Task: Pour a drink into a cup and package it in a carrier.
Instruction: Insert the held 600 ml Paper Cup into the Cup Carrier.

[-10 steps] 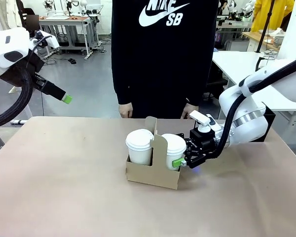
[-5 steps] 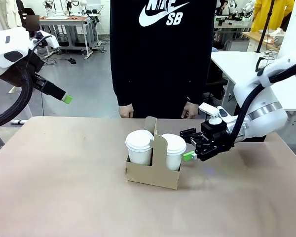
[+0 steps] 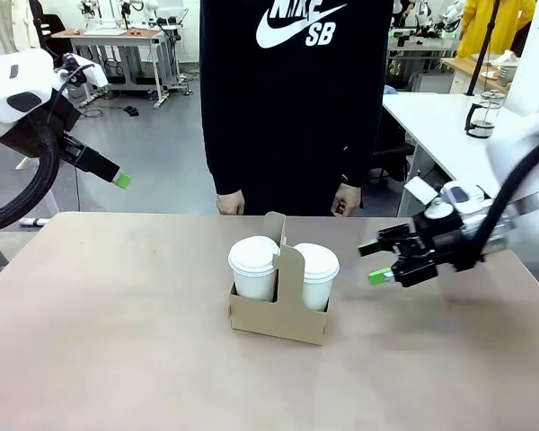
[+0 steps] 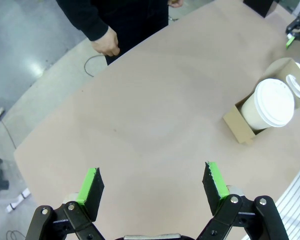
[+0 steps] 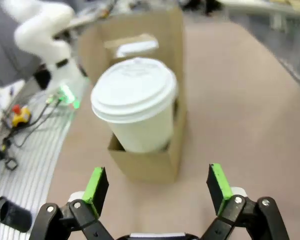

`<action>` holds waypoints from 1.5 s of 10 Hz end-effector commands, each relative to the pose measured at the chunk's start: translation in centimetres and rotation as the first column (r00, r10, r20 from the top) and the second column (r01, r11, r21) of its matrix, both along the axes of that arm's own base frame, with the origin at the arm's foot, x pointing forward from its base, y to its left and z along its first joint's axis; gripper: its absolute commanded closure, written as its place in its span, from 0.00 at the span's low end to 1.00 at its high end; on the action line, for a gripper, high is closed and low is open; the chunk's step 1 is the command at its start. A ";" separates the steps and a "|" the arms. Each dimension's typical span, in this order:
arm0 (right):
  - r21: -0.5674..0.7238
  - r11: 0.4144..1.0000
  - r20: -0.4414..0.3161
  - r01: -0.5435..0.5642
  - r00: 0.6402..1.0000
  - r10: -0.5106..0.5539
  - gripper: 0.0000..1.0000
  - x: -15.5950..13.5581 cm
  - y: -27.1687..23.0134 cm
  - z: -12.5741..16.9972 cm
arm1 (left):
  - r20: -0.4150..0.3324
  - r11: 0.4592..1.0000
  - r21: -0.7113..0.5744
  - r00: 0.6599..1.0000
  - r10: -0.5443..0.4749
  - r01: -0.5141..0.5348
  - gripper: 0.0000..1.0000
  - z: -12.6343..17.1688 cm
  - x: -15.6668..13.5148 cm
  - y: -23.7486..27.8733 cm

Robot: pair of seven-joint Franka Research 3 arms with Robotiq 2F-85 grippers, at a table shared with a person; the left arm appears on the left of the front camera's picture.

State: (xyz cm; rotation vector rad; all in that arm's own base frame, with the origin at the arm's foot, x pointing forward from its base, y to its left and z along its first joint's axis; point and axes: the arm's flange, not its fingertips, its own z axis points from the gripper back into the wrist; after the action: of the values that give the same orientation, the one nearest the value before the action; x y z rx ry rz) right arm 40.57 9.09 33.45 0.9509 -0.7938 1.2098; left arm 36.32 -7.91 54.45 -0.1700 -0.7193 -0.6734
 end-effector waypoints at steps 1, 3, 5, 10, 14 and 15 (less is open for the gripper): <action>-0.189 0.942 -0.062 0.279 0.954 -0.294 0.00 -5.8 -2.0 6.3 | -0.009 1.000 -0.003 1.000 0.009 -0.009 0.00 0.1 -0.3 0.0; -0.343 0.823 -0.105 0.453 0.852 -0.513 0.00 -8.0 -4.0 8.0 | -0.009 1.000 -0.003 1.000 0.009 -0.009 0.00 0.1 -0.3 0.0; -0.382 0.772 -0.102 0.509 0.807 -0.582 0.00 -9.1 -5.3 8.3 | -0.009 1.000 -0.003 1.000 0.009 -0.009 0.00 0.1 -0.3 0.0; -0.376 0.764 -0.093 0.525 0.798 -0.595 0.00 -2.8 -5.7 9.7 | -0.009 1.000 -0.003 1.000 0.009 -0.009 0.00 0.1 -0.3 0.0; -0.376 0.764 -0.093 0.525 0.798 -0.595 0.00 -2.8 -5.7 9.7 | -0.009 1.000 -0.003 1.000 0.009 -0.009 0.00 0.1 -0.3 0.0; -0.376 0.764 -0.093 0.525 0.798 -0.595 0.00 -2.8 -5.7 9.7 | -0.009 1.000 -0.003 1.000 0.009 -0.009 0.00 0.1 -0.3 0.0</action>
State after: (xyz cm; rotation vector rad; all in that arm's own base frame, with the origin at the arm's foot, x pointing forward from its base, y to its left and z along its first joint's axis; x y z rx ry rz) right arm 37.79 3.13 42.94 0.4904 -0.6078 0.6580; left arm 36.27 -7.98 54.48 -0.1691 -0.7193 -0.6741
